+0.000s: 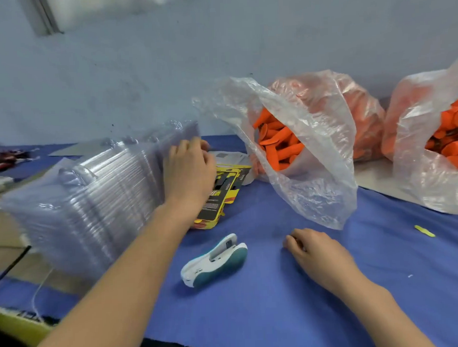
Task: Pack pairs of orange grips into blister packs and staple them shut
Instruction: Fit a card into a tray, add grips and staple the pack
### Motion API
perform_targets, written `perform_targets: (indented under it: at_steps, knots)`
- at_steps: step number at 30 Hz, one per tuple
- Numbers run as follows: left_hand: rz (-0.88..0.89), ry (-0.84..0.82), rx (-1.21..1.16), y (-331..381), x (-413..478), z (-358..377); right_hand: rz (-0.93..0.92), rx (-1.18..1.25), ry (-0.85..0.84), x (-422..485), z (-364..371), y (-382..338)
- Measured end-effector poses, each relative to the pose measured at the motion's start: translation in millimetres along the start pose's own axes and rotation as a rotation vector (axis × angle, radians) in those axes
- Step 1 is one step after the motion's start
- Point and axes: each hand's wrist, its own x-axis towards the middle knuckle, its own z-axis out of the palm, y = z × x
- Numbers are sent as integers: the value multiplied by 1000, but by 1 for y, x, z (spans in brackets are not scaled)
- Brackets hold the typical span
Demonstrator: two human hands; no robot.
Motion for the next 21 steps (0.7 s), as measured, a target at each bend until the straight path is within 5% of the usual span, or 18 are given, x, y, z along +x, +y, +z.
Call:
perform_targets:
  at_steps: [4,9,21]
  knots:
    - [-107,-191,484,-58,55,-27,47,-9,15,2,2,-6]
    - [-121,-425,669,-97,68,-39,45,45,57,4,0,-25]
    - [-158,-464,324,-115,85,-60,-208,474,-22,-10,-19,-104]
